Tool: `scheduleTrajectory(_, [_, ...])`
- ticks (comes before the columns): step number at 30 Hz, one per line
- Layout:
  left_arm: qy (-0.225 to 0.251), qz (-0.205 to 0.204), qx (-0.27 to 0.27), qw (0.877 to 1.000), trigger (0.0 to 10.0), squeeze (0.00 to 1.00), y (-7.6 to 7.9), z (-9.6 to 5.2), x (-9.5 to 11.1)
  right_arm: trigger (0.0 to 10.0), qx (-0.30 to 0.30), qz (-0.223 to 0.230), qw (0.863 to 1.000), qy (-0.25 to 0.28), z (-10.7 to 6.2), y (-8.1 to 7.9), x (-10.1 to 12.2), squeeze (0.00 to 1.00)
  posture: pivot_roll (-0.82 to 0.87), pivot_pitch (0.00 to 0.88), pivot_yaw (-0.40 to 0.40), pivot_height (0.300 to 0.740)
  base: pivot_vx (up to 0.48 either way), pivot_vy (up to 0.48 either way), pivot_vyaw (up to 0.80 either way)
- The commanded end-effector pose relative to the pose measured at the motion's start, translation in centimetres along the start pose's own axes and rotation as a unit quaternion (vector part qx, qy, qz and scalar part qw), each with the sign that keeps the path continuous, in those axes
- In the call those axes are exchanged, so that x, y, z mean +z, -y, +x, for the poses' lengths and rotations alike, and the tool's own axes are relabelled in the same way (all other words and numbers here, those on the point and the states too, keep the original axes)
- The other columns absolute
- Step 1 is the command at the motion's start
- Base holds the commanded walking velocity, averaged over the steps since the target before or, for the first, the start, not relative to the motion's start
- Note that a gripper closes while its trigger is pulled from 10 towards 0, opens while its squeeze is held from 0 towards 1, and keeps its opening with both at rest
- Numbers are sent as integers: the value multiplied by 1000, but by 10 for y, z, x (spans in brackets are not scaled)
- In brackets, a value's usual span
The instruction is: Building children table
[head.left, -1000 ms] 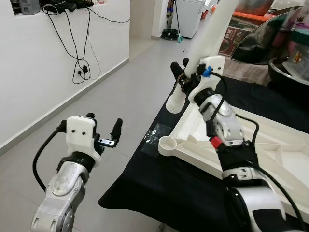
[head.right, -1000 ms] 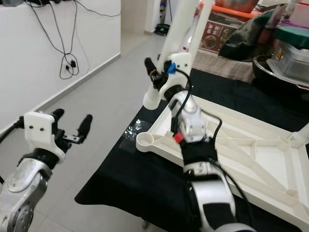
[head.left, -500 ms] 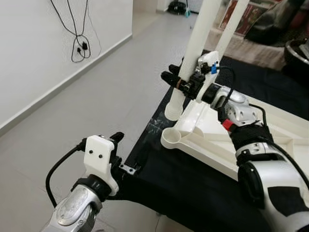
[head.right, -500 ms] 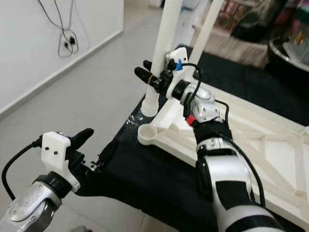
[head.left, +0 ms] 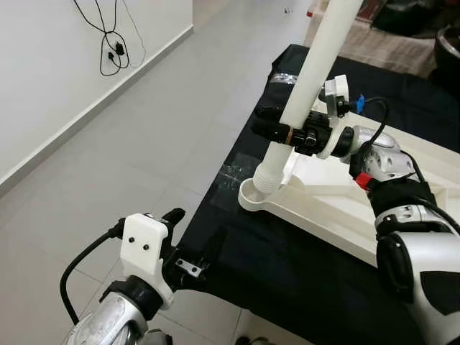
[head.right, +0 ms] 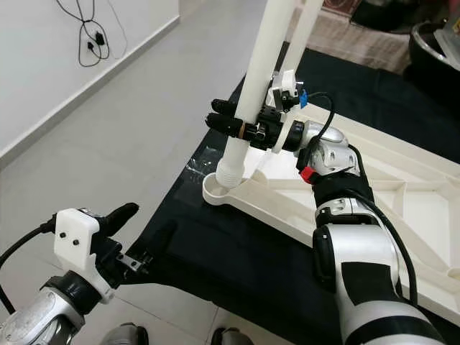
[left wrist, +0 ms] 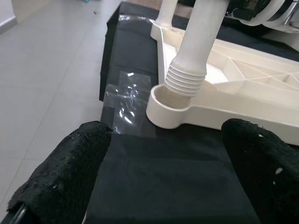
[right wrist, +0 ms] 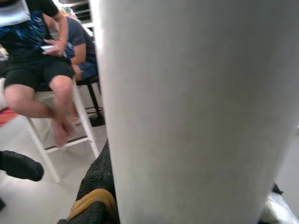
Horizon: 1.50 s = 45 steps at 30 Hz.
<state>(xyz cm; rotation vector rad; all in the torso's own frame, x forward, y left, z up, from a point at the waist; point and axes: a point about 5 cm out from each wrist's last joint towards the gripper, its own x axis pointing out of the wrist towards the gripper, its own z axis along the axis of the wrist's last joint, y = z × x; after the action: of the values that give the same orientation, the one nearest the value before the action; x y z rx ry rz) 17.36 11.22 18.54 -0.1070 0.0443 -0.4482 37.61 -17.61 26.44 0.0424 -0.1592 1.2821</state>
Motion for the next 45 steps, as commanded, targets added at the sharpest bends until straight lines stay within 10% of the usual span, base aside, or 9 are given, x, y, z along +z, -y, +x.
scheduleTrajectory(1, [-7,-4,-7,1000,10000,0,3,-3,0,10000,9,6,1000,12,-6,-1,1,0,209,232,-89,740,0,0,0])
scheduleTrajectory(20, [-21,-4,-3,1000,10000,0,2,-4,0,10000,133,-18,991,8,25,-21,-15,0,214,253,-90,740,0,0,0])
scheduleTrajectory(45, [-20,-2,7,1000,10000,0,2,-3,1,10000,94,-43,994,-29,24,-12,-11,0,195,254,-109,740,0,0,0])
